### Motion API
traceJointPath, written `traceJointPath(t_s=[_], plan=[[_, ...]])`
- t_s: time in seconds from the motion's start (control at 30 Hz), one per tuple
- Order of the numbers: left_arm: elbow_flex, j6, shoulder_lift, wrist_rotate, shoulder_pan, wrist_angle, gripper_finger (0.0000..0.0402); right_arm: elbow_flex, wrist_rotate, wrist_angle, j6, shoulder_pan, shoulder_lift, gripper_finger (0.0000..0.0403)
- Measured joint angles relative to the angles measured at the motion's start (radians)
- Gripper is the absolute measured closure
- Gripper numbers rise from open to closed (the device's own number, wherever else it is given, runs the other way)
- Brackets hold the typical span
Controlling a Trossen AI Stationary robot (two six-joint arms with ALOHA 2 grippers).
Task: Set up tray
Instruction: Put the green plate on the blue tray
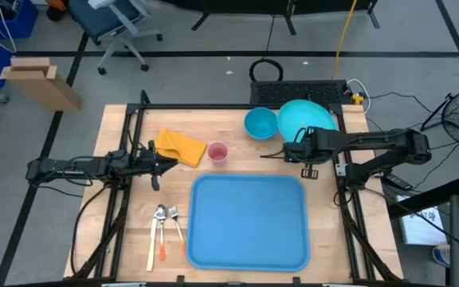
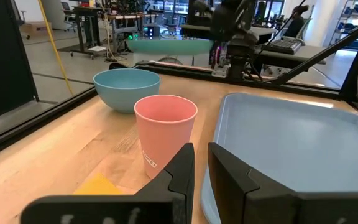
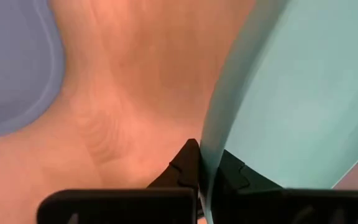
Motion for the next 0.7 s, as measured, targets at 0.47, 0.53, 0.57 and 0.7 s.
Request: traceJointPath(t_s=[0.47, 0.53, 0.57, 0.7], plan=[[0.0, 0.004, 0.0, 0.0, 0.0, 0.0, 0.0353, 0.274, -0.055, -0.123, 0.09, 0.281, 0.186, 0.0403], [0.0, 0.005, 0.0, 0.0, 0.0, 0.002, 0.0353, 0.305, -0.054, -0.124, 0.1, 0.336, 0.251, 0.0403], [0.0, 0.005, 0.0, 0.0, 0.0, 0.003, 0.0353, 0.317, -0.052, -0.122, 0.108, 0.364, 0.281, 0.0403], [0.0, 0.01, 0.0, 0.0, 0.0, 0.003, 0.0353, 0.341, -0.02, -0.125, 0.161, 0.468, 0.361, 0.0403]])
